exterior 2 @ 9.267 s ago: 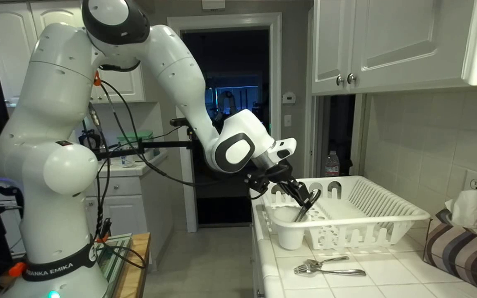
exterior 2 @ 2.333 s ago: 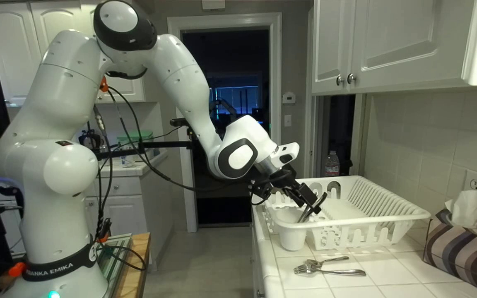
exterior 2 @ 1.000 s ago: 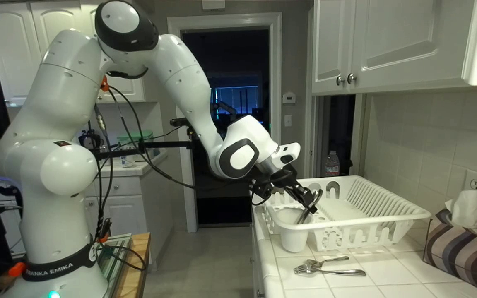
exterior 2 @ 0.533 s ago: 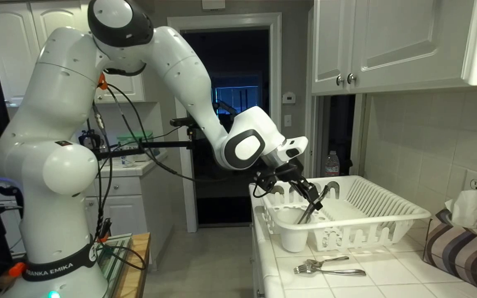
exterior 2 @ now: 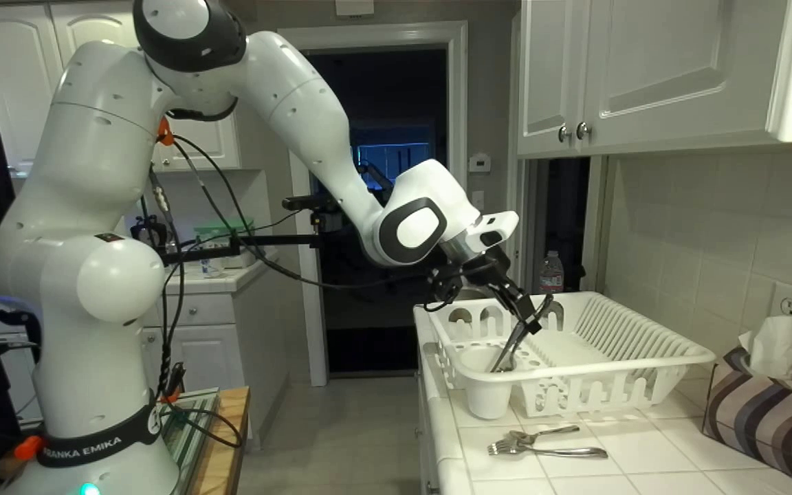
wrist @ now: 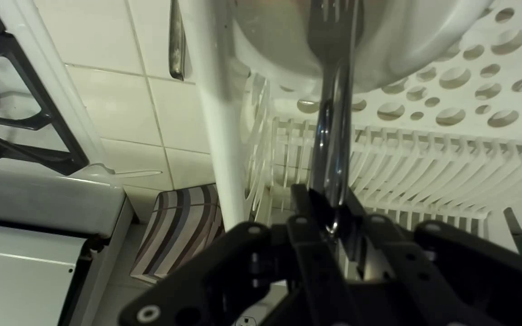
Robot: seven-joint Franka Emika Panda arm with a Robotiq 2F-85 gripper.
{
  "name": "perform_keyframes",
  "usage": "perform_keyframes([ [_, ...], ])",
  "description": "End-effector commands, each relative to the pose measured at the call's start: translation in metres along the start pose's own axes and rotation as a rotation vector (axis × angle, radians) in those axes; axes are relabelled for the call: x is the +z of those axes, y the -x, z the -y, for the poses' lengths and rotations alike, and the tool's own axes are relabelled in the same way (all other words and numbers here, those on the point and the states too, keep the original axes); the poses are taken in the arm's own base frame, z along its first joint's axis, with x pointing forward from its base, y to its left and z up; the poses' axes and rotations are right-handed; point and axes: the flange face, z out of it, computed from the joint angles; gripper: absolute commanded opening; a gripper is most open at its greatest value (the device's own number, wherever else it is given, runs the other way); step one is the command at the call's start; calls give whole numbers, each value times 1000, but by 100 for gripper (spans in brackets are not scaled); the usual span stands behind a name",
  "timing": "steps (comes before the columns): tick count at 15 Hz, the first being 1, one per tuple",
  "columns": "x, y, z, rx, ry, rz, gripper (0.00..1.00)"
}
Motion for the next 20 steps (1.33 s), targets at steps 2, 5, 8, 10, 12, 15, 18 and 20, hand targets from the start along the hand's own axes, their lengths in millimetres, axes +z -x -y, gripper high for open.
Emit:
perform_keyframes([
  [2,-10,-1,6,20,-6,20,5],
  [5,-11,2,11,6,-1,24,5],
  [8,-8,10,15,-18,8,32,5],
  [10,-4,20,16,-39,18,46,5],
  [12,0,29,17,-50,28,59,5],
  [15,6,42,15,-62,46,79,5],
  [18,9,45,15,-70,55,82,39],
  [20,11,47,16,-76,60,83,41],
])
